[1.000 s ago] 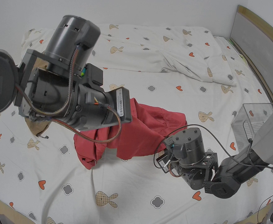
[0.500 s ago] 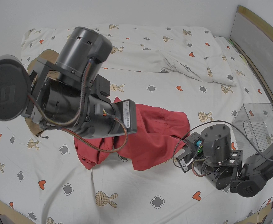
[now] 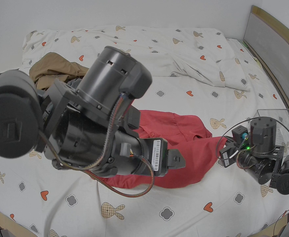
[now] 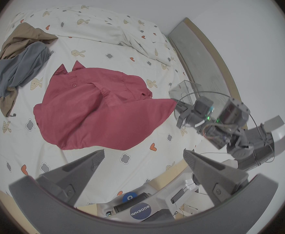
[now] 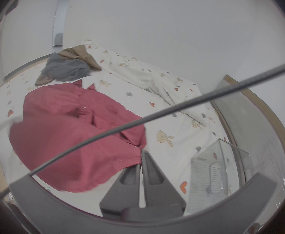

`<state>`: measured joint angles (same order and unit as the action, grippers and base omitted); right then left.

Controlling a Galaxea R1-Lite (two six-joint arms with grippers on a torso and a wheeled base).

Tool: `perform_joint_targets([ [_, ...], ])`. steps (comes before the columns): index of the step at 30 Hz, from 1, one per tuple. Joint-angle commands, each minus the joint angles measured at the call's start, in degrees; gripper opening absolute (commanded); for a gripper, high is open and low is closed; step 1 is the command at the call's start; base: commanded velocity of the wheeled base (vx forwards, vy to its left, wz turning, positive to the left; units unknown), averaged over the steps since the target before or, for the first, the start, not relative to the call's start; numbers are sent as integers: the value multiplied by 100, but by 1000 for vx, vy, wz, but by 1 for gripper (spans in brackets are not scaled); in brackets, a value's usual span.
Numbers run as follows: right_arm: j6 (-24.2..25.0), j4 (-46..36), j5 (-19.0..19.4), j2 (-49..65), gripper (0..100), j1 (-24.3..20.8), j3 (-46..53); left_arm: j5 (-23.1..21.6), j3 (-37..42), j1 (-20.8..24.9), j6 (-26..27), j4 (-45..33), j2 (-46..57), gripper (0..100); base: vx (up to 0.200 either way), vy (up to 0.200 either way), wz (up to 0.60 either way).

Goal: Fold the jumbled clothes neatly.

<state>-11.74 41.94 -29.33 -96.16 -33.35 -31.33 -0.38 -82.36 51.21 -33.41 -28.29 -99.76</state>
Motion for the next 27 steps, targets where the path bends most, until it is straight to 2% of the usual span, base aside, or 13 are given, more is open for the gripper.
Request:
perform_joint_targets([
  [1,-92,-362,569,950,0,980,329,-6,229,-32,10,-9,439,100,0,0,0],
  [2,-92,-432,657,1011,0,1068,347,-6,247,-59,10,-1,457,100,0,0,0],
  [5,-83,-986,1263,1389,0,1604,452,-6,264,-278,10,-1,483,100,0,0,0],
  [9,-74,-1434,1826,1521,0,1999,479,-6,176,-736,10,43,325,100,0,0,0],
  [10,-74,-1434,1826,1521,0,1999,479,-6,176,-736,10,43,325,100,0,0,0],
  [12,-83,-1478,1993,1521,0,2369,479,-6,124,-1096,19,26,167,100,0,0,0],
  [19,-241,-1504,2467,1530,0,3371,531,-59,45,-1869,46,17,-62,100,0,0,0],
  [23,-311,-1504,2555,1512,0,3661,523,-305,-35,-2159,177,8,-176,100,0,0,0],
  [27,-303,-1495,2608,1460,0,3599,593,-331,-87,-2449,511,26,-378,100,0,0,0],
])
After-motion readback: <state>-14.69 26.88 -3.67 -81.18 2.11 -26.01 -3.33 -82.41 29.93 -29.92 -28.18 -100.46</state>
